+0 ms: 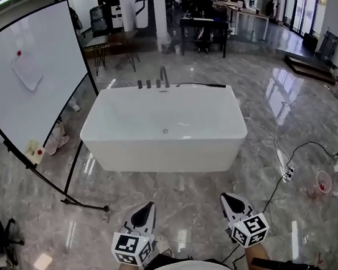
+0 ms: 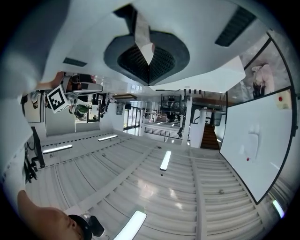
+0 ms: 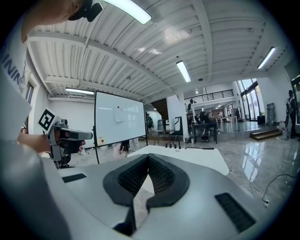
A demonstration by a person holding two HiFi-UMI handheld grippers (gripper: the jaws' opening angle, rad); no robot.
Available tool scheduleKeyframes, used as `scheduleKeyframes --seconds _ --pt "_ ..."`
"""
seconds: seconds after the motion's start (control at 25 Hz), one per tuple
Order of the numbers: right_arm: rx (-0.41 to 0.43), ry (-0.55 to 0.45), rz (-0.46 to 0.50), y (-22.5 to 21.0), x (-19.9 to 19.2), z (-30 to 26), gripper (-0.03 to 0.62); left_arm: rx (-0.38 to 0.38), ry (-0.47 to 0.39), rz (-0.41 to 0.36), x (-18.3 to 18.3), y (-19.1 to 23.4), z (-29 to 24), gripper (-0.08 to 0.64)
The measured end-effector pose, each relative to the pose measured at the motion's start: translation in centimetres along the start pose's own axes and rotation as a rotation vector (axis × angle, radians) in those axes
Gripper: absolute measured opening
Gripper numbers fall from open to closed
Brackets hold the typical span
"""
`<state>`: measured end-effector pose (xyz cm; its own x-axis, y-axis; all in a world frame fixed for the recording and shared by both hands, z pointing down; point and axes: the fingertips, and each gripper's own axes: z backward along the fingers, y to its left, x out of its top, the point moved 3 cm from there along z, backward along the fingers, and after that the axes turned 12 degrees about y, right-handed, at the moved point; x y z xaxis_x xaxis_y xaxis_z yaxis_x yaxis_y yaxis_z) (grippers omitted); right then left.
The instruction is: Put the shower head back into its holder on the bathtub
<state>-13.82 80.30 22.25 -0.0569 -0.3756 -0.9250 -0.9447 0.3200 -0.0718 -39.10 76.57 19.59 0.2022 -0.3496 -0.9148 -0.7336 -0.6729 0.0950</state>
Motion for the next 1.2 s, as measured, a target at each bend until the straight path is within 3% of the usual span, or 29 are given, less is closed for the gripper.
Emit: scheduleKeyframes --seconds 0.24,0.52,0.64,0.76,0.96,1.2 --pt "-0.034 0.0 -0.001 -0.5 3.2 -6.5 0.011 -0.028 0.015 0.012 2.1 6.5 -3.9 0.015" --pt "-0.084 -0.026 0.006 0.6 7.6 -14.9 0.011 -0.073 0.015 -0.039 4.8 14.9 -7.8 0.015" --pt "-0.086 -0.057 0.039 1.7 9.6 -17.9 0.011 -0.102 0.024 -0.025 5.1 18.7 -9.1 0.015" --pt "-0.09 -0.019 0.03 2.1 9.6 -20.8 0.011 -0.109 0.034 0.0 4.7 21.9 -10.4 0.015" --pt "-0.085 0.016 0.018 2.1 10.4 -24.4 0.011 -0.125 0.046 0.052 4.5 25.0 -11.9 0.015" --pt "-0.037 0.02 0.039 0.4 12.5 -29.0 0.011 -0.102 0.043 0.057 6.0 27.3 -14.6 0.015"
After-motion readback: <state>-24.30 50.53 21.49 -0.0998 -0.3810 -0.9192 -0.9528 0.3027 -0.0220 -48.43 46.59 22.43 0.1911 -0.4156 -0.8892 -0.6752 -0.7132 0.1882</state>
